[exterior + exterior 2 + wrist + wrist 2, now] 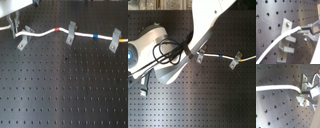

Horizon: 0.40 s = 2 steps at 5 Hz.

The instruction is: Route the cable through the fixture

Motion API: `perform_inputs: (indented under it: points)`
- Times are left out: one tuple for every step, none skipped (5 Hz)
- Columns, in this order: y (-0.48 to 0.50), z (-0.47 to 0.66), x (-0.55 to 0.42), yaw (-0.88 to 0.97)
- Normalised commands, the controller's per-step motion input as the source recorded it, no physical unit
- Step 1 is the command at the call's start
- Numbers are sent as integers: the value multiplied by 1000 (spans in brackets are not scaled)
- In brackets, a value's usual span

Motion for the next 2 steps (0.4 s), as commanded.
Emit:
perform_inputs:
  points:
    - [-215, -277, -117, -26]
    - [-173, -370, -198, 57]
